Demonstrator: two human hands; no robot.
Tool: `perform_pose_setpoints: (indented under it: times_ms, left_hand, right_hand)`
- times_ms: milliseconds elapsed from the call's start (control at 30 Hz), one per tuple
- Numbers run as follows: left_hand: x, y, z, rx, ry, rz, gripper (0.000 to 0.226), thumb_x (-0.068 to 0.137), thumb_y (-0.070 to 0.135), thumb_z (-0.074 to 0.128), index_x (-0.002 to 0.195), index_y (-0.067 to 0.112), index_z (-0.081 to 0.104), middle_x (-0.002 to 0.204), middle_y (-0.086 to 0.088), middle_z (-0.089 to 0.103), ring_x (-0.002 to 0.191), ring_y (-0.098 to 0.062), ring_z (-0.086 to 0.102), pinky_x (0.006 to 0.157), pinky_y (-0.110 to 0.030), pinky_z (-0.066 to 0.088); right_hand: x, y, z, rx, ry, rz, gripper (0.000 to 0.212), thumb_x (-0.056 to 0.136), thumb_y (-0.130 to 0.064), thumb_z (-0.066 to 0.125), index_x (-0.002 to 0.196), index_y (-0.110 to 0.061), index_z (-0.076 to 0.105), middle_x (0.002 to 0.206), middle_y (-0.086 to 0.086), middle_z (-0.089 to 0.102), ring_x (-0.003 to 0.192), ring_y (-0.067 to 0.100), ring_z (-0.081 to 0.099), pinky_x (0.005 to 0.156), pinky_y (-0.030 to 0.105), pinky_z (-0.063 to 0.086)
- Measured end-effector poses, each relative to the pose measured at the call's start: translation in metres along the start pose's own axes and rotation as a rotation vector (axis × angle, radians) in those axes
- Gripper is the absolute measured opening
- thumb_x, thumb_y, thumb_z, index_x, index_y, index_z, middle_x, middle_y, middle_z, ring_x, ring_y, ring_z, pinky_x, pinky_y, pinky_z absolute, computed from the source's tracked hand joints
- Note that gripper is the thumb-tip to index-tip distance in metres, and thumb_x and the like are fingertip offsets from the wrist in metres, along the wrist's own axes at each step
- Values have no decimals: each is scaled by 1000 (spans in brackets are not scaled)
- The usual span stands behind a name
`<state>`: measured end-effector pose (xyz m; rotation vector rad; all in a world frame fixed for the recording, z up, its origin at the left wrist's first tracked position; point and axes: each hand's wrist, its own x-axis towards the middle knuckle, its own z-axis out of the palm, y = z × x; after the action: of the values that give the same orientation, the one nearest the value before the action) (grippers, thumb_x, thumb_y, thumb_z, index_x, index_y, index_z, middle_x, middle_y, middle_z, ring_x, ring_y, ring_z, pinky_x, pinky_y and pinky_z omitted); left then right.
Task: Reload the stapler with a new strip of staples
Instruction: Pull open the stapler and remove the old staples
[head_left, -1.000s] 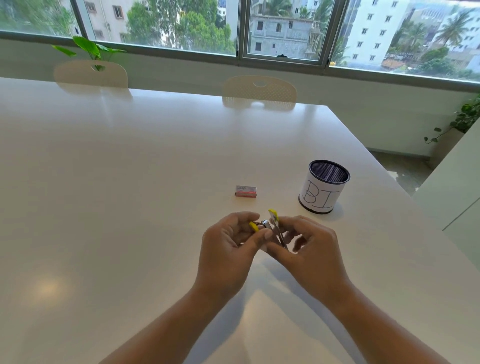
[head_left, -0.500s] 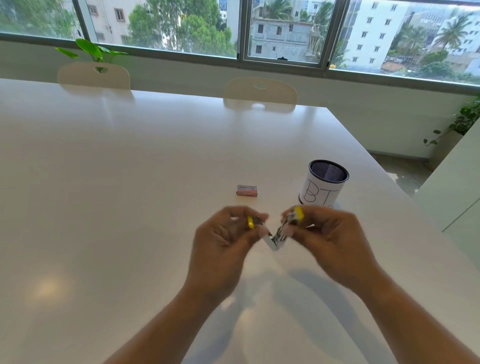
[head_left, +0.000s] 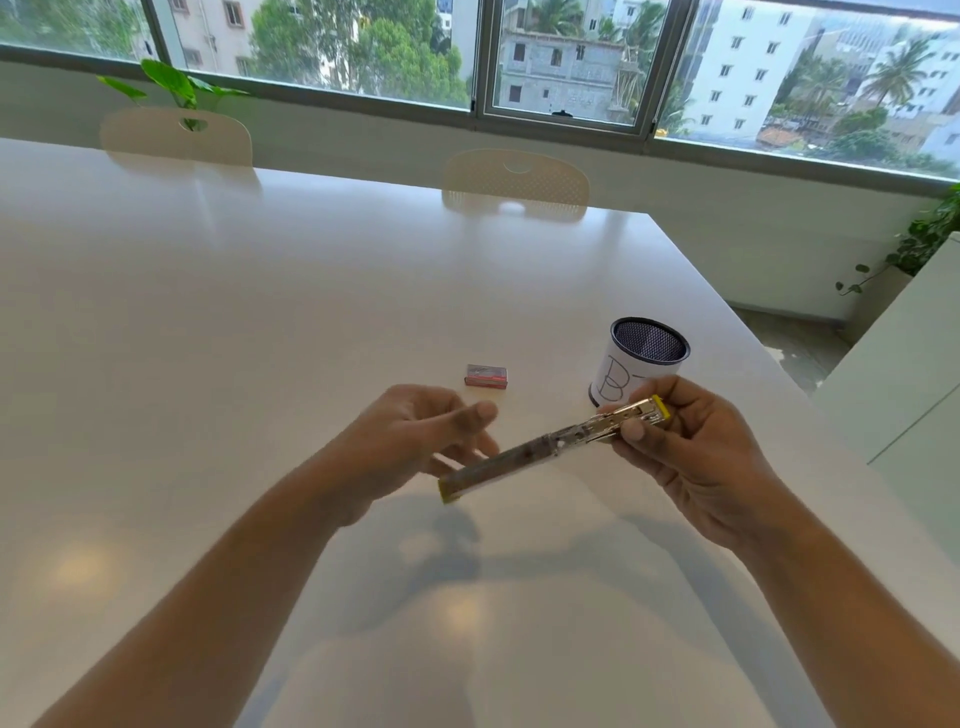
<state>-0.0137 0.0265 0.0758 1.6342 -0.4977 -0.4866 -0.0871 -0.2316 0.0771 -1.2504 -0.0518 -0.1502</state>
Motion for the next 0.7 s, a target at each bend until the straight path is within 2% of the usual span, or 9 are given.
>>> perform_pose_setpoints:
  times_ms: [100, 200, 300, 400, 467, 600, 633, 700]
  left_hand:
    - [17, 3, 16, 90, -180, -86, 47, 89, 54, 52, 89, 10, 68, 75, -3, 71, 63, -17, 63, 55, -26, 49]
    - [23, 0, 33, -89, -347, -147, 50, 97, 50, 44, 81, 10, 69, 60, -2, 59, 50, -16, 53, 50, -27, 45]
    - [25, -8, 43, -312, -317, -224, 49, 96, 51, 48, 70, 14, 68, 54, -1, 54, 40, -13, 45, 43, -23, 41]
    - [24, -19, 48, -490, -300, -265, 44, 94, 50, 53, 72, 14, 67, 56, -1, 53, 39, -11, 44, 43, -21, 37]
    - [24, -23, 50, -594, -278, -270, 37, 89, 48, 60, 74, 15, 64, 60, 1, 54, 41, -10, 45, 43, -20, 36]
    - [25, -29, 57, -720, -199, -266, 31, 83, 45, 67, 76, 15, 61, 62, 2, 53, 41, -8, 45, 39, -19, 37]
    - [25, -31, 59, -734, -177, -271, 32, 82, 45, 68, 75, 14, 61, 61, 2, 54, 40, -8, 45, 39, -19, 38]
    - [24, -33, 62, -737, -142, -278, 33, 79, 46, 71, 72, 14, 63, 60, 1, 54, 40, -8, 46, 39, -19, 39]
  right_hand:
    - [4, 6, 7, -22, -59, 60, 25, 69, 4, 66, 90, -9, 67, 85, 12, 79, 76, 18, 77, 67, 24, 61]
    - [10, 9, 16, -2, -113, 97, 24, 72, 2, 67, 92, -10, 72, 87, 11, 78, 75, 19, 76, 68, 26, 61]
    - [14, 10, 19, -28, -117, 135, 26, 72, -6, 71, 97, -11, 74, 86, 9, 76, 74, 17, 74, 68, 26, 62]
    - [15, 11, 22, -116, -50, 163, 37, 68, -18, 79, 104, -12, 76, 85, 7, 76, 73, 14, 73, 67, 23, 60]
    - [15, 13, 24, -266, 59, 134, 40, 68, -23, 81, 107, -13, 76, 83, 2, 77, 72, 12, 73, 65, 23, 59]
    - [15, 23, 29, -621, 335, -70, 25, 77, -21, 82, 100, -27, 75, 84, -6, 77, 69, 13, 72, 67, 30, 60]
    - [14, 25, 30, -686, 355, -137, 20, 78, -23, 81, 95, -30, 76, 83, -9, 77, 66, 10, 71, 65, 28, 60]
    - [12, 28, 31, -789, 348, -247, 12, 79, -26, 80, 88, -35, 78, 79, -15, 76, 61, 4, 66, 57, 15, 53]
